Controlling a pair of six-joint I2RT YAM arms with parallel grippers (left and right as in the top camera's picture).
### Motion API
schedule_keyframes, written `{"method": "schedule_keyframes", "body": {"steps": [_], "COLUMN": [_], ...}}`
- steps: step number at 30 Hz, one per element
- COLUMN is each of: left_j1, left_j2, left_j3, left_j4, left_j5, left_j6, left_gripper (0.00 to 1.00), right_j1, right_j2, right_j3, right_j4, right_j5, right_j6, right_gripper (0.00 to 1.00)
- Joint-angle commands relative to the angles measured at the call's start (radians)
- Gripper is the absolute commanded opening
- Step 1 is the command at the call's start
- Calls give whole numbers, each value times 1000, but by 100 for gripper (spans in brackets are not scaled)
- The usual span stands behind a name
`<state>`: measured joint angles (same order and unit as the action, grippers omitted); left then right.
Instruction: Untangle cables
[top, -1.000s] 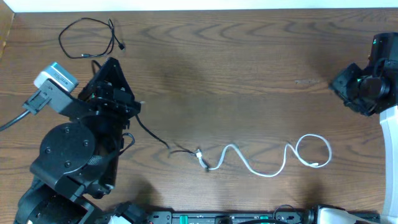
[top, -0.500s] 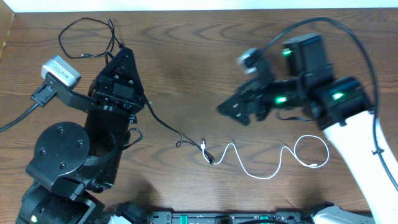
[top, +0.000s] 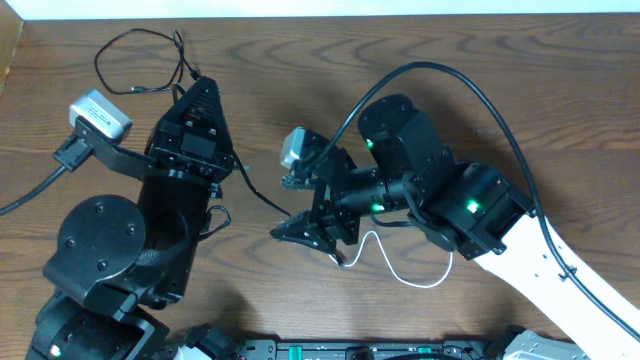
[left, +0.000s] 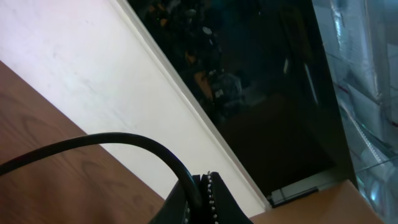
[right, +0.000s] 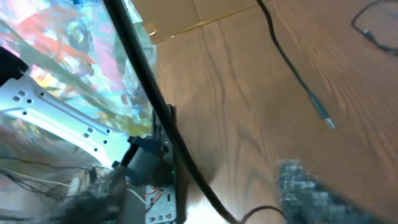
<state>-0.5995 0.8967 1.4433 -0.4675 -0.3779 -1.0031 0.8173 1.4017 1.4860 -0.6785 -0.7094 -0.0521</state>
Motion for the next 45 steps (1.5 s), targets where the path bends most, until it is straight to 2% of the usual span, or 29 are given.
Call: {"method": "schedule_keyframes", "body": {"steps": [1, 2, 4, 5, 6, 7, 12, 14, 16, 19, 20, 22, 30, 36, 38, 39, 41, 42, 43, 44, 45], "left_j1": [-2, -2, -2, -2, -2, -2, -1, -1, -1, -1, -1, -1, -2, -2, -2, -2, -2, -2, -2, -2, -2], "left_j2": [-3, -3, -3, -3, -3, -4, -3, -3, -3, -3, -3, -3, -3, -3, -3, -3, -3, -3, -3, -3, -3], "left_j3": [8, 8, 8, 8, 8, 8, 8, 8, 8, 8, 8, 8, 8, 8, 7, 7, 7, 7, 7, 7, 7], "left_j4": [2, 1, 0, 0, 0, -3, -62, -108, -157, -214, -243, -271, -378, -415, -432, -442, -459, -472, -485, -491, -497], "left_j5": [8, 8, 8, 12, 12, 12, -18, -39, -42, -42, -42, -42, 0, 108, 135, 147, 164, 169, 169, 169, 169], "left_j6": [-31, -31, -31, -31, -31, -30, -12, 14, 44, 45, 45, 45, 45, 45, 45, 45, 45, 46, 49, 49, 49], "left_gripper": [7, 8, 7, 7, 7, 7, 8, 12, 22, 43, 62, 73, 77, 77, 77, 77, 77, 77, 77, 77, 77], "right_j1": [26, 28, 28, 28, 28, 27, 14, -5, -35, -69, -97, -129, -163, -163, -163, -163, -163, -163, -163, -163, -162], "right_j2": [37, 47, 58, 62, 63, 63, 27, -8, -51, -91, -115, -135, -158, -159, -158, -158, -156, -156, -156, -157, -162], "right_j3": [0, 0, 0, 0, 0, 0, 5, 18, 40, 53, 55, 55, 55, 55, 55, 55, 55, 55, 55, 55, 55], "right_j4": [28, 45, 62, 63, 62, 62, 97, 115, 139, 179, 218, 271, 589, 833, 844, 821, 722, 589, 500, 479, 470], "right_j5": [11, 11, 11, 11, 13, 28, 139, 162, 190, 201, 203, 203, 232, 470, 525, 549, 600, 735, 845, 840, 756], "right_j6": [17, 36, 56, 59, 59, 74, 199, 236, 290, 352, 410, 474, 644, 797, 784, 707, 434, 270, 269, 272, 280], "right_gripper": [63, 59, 46, 33, 13, 1, 1, 1, 1, 1, 1, 1, 1, 1, 1, 1, 1, 1, 1, 1, 1]}}
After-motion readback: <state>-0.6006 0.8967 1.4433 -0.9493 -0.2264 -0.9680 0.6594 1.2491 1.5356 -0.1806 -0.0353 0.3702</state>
